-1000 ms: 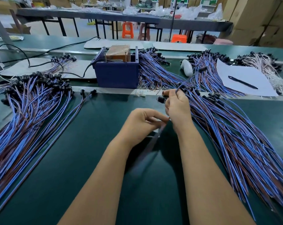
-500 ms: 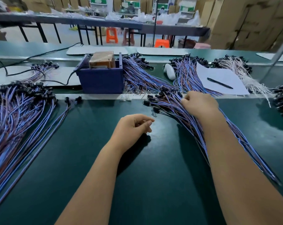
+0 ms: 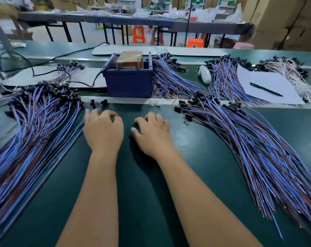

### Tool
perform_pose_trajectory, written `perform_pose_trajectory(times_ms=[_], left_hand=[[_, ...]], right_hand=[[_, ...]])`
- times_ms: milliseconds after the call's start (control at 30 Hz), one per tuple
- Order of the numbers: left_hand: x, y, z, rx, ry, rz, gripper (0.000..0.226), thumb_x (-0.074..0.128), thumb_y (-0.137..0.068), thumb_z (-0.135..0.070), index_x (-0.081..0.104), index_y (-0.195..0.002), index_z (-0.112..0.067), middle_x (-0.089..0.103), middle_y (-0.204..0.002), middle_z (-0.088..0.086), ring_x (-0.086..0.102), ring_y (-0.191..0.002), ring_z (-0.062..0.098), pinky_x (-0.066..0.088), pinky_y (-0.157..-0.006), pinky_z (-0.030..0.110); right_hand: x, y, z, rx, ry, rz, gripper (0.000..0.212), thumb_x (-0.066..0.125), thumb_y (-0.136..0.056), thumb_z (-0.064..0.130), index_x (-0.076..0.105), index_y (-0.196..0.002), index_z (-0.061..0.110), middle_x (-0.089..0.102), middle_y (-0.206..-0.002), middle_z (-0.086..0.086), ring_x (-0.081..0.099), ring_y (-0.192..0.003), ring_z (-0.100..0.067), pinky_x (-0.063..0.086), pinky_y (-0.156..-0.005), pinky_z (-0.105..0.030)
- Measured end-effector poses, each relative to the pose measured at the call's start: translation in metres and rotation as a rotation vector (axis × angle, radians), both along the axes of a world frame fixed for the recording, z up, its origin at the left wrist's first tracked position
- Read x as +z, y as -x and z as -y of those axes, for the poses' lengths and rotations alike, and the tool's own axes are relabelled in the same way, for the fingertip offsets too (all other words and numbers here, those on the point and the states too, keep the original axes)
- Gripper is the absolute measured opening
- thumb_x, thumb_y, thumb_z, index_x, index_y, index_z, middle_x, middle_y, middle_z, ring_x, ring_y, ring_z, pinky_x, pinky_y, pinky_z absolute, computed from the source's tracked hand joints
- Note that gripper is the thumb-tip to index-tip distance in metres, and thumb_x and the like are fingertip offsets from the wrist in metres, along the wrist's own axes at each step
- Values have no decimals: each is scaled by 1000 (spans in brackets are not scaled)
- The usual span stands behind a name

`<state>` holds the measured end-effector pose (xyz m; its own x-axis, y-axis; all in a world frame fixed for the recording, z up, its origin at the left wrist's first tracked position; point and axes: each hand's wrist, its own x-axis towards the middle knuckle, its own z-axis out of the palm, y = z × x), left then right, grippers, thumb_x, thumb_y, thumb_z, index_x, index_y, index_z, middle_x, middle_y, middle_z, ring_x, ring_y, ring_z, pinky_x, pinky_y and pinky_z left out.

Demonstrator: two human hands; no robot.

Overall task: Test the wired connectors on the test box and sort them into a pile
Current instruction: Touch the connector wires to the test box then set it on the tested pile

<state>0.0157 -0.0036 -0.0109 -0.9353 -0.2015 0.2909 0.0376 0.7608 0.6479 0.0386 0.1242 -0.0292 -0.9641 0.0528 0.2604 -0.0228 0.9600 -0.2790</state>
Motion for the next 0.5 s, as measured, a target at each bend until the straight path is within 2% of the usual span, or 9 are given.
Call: perform_pose_trajectory(times_ms=[67,100,167,233,400,500], left_hand=[[2,3,10,49,87,186,32,44,-97,-26,63,-122,-23,28,-158,15,8,-150,29,13,-118,47],[2,5,12,55,109,240,34,42,-97,-24,61,-126,-24,27,-158,16,8,-150,30,11,-119,48],[0,7,13,63,141,237,37,43,-96,-18,61,-126,-24,38,-151,16,23,-143,34,16,-116,46],[-1,7,10,82,167,201,36,45,-93,-12,63,-122,-23,46,-140,13,34,-132,35,24,-109,45],[-3,8,7,105,157,143,40,47,-87,-7,57,-123,-23,62,-120,5,43,-120,32,30,-92,41],[-2,8,9,163,210,168,42,49,-88,-14,55,-129,-25,62,-121,5,39,-119,31,29,-87,39]], right_hand=[[1,2,-7,7,146,1,32,43,-97,42,59,-120,27,50,-121,0,36,-116,-24,25,-93,-37],[2,3,-9,3,223,-3,29,44,-97,40,62,-116,27,52,-120,2,37,-116,-22,24,-91,-34],[3,4,-12,-8,313,-12,26,46,-96,37,65,-110,28,55,-117,4,38,-114,-20,21,-87,-30],[3,4,-11,-4,307,-18,24,47,-96,37,66,-108,28,55,-116,5,38,-114,-19,20,-86,-29],[2,4,-11,15,292,3,23,47,-96,38,66,-107,29,52,-114,7,36,-115,-18,17,-86,-27],[3,3,-10,15,305,13,23,47,-96,37,66,-107,29,52,-114,7,36,-115,-18,16,-85,-26]])
